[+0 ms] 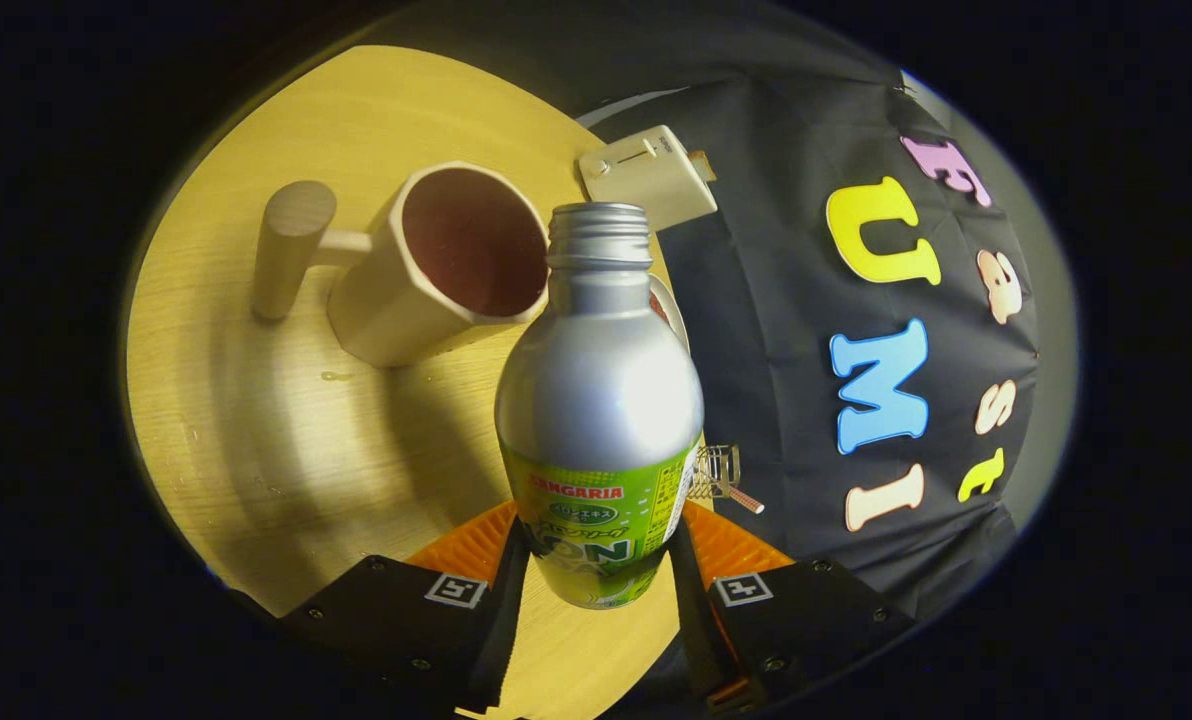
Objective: Take the bottle from table, then pour the juice into the cup, finally place the bottle on the coaster
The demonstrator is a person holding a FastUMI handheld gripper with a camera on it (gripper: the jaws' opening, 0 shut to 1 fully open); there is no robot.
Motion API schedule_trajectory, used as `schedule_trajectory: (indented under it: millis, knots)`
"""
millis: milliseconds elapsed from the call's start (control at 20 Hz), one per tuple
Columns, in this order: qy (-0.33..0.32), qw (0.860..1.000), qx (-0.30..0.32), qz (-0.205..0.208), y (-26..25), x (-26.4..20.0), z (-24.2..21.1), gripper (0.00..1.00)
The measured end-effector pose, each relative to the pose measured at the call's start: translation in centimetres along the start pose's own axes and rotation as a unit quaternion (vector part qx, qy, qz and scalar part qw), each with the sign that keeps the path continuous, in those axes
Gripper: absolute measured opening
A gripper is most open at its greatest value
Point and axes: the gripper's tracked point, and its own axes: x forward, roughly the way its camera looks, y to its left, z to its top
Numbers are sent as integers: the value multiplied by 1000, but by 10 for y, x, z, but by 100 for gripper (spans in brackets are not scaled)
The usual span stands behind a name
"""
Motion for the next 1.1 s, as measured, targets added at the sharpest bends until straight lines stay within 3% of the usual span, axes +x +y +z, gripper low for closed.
schedule_trajectory:
  millis: [1100]
  knots:
    - [80, 988, -135, 0, -15, -4, -9, 68]
